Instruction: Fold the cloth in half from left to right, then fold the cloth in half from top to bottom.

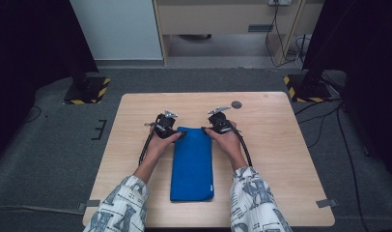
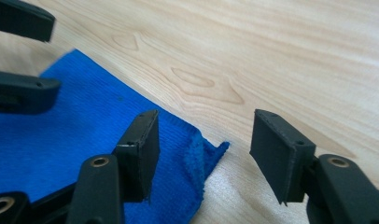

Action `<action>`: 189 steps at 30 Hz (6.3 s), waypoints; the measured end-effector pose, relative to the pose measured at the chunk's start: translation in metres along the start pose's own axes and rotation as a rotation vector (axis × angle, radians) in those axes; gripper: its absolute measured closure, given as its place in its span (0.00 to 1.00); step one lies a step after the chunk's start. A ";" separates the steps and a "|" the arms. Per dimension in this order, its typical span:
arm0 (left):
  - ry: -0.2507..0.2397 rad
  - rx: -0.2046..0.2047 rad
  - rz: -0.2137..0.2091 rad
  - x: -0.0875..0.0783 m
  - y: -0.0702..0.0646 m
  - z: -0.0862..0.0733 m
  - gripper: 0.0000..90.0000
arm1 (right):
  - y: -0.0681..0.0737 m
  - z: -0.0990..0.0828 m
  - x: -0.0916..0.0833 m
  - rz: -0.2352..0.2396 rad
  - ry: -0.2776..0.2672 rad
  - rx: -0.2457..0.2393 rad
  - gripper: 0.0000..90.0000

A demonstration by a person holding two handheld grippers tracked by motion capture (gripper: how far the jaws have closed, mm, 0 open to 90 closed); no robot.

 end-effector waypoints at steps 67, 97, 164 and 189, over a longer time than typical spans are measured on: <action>-0.137 0.044 -0.041 -0.035 -0.028 0.018 0.94 | 0.008 0.027 -0.048 0.049 -0.106 -0.108 0.95; -0.180 0.058 -0.036 -0.055 -0.027 0.058 0.94 | -0.003 0.046 -0.071 0.062 -0.180 -0.075 0.95; -0.207 0.081 -0.120 -0.093 -0.069 -0.020 0.94 | 0.028 -0.018 -0.110 0.167 -0.230 -0.118 0.95; -0.247 0.021 -0.146 -0.103 -0.076 -0.040 0.49 | 0.046 -0.039 -0.108 0.218 -0.199 -0.149 0.95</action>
Point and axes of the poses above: each handheld gripper's, and its own axes: x roughly forward along the jaws, z roughly out of its top, y roughly to its left, the point moved 1 cm from there along x, roughly forward along the jaws, and after that the axes turned 11 degrees about -z, right-handed, at the moved point
